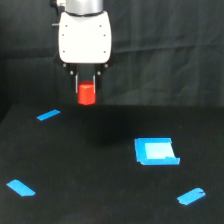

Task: Pick up the red object from the table

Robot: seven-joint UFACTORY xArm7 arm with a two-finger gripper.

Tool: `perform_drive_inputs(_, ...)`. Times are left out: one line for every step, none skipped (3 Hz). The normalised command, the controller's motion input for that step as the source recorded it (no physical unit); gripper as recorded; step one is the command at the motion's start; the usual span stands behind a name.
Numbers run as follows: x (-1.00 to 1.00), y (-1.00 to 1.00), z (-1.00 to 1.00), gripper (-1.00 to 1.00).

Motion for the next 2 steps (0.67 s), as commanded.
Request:
perform_drive_inputs(-0.05,-0.07,-0.08,-1.0)
perform_drive_inputs(-0.01,0.01,0.1,-0.99)
